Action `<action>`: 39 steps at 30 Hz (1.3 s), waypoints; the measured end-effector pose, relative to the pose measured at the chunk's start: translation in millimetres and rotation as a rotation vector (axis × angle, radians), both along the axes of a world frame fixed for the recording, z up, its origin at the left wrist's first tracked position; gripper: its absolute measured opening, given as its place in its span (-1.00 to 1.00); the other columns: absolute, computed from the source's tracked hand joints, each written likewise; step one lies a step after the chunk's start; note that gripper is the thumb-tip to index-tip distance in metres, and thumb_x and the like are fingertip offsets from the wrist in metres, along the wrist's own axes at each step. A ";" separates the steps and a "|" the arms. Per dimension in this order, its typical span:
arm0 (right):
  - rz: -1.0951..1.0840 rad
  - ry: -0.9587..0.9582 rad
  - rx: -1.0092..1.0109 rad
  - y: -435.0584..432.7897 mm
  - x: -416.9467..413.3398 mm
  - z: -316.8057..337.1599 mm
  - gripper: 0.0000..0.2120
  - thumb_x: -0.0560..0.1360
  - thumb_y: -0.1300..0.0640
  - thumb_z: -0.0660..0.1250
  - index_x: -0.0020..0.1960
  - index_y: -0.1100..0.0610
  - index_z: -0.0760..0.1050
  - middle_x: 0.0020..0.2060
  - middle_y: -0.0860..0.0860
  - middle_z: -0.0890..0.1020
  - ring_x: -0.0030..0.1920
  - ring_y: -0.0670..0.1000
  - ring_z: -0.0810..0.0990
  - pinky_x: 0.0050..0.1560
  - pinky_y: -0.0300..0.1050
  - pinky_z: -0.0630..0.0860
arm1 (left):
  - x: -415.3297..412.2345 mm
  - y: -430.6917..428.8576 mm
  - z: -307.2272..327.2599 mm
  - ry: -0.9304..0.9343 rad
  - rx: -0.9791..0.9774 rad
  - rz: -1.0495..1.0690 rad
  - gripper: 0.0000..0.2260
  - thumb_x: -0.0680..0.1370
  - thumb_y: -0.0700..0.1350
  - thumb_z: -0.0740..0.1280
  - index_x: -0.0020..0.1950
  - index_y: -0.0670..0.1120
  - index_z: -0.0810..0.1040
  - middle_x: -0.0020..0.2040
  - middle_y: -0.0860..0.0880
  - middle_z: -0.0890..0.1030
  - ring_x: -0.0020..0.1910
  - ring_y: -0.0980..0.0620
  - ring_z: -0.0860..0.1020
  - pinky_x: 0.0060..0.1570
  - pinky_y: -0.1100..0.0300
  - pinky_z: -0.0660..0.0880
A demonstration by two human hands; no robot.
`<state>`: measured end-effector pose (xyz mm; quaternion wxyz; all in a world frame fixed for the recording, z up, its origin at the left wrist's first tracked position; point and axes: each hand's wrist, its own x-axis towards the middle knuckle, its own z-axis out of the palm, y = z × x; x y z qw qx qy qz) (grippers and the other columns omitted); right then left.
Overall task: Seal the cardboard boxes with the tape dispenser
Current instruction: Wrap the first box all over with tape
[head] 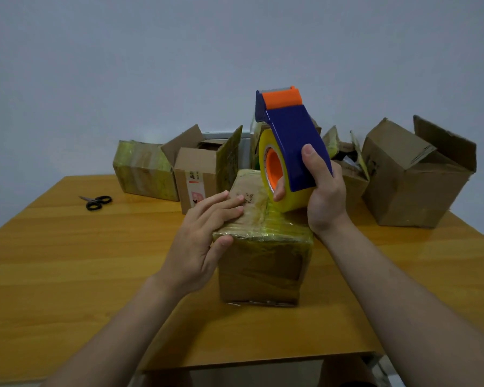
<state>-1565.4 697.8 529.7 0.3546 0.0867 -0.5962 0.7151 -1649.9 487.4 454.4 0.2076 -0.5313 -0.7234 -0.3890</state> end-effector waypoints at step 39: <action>0.164 -0.021 -0.612 -138.2 -51.7 -2.1 -0.40 0.59 -0.16 0.24 0.39 0.28 0.50 0.00 0.21 0.61 -0.01 0.17 0.61 0.02 0.04 0.58 | 63.0 -82.3 48.5 0.127 -0.179 0.648 -0.38 0.41 0.58 0.27 0.15 0.13 0.68 0.19 0.10 0.64 0.22 0.06 0.53 0.24 -0.07 0.43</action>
